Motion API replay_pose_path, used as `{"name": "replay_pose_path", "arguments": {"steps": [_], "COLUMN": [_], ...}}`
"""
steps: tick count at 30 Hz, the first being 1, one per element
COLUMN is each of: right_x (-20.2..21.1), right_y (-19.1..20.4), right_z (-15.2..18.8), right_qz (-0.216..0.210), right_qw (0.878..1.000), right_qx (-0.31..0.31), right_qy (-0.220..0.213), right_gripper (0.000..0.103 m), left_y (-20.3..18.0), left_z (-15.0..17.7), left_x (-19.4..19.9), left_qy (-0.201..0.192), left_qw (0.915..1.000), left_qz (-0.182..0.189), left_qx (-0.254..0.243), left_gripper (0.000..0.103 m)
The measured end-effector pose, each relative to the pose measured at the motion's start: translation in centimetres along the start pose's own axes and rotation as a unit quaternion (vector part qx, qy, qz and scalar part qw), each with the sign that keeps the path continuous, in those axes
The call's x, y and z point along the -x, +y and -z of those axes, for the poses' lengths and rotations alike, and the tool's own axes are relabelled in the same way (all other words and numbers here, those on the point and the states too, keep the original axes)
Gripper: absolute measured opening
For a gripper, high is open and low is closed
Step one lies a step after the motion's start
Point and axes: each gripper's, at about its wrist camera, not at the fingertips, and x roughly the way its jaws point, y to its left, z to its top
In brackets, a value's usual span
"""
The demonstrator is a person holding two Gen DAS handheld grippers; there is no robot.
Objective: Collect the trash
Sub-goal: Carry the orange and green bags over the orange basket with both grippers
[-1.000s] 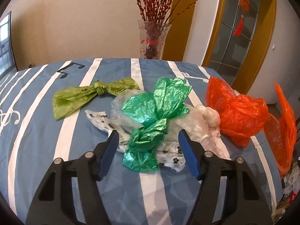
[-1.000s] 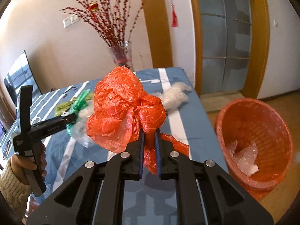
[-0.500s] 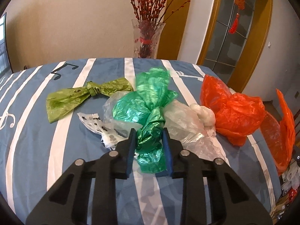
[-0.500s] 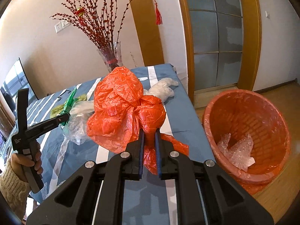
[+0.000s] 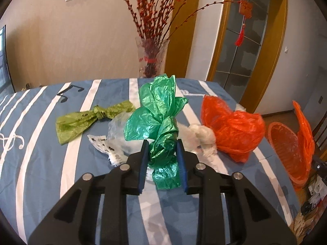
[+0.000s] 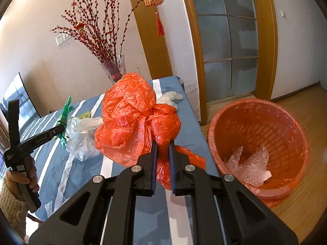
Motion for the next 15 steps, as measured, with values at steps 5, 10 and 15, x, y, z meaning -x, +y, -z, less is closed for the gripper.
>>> {"name": "replay_pose_path", "arguments": {"steps": [5, 10, 15], "right_x": [0.5, 1.4, 2.6], "right_y": [-1.0, -2.2, -3.8], "right_z": [0.1, 0.0, -0.2], "right_qz": [0.002, 0.007, 0.02], "right_qw": [1.0, 1.0, 0.999], "right_qx": [-0.008, -0.019, -0.034], "right_qy": [-0.005, -0.014, -0.029], "right_gripper": [0.011, 0.011, 0.011], "left_y": [-1.6, -4.2, -7.4], "left_z": [-0.4, -0.7, -0.8], "left_x": [1.2, 2.4, 3.2], "left_qy": [-0.009, -0.016, -0.02], "left_qw": [0.9998, 0.9989, 0.9966], "left_qz": [0.013, 0.037, 0.068], "left_qx": [-0.01, -0.024, -0.042], "left_gripper": [0.027, 0.027, 0.027]}}
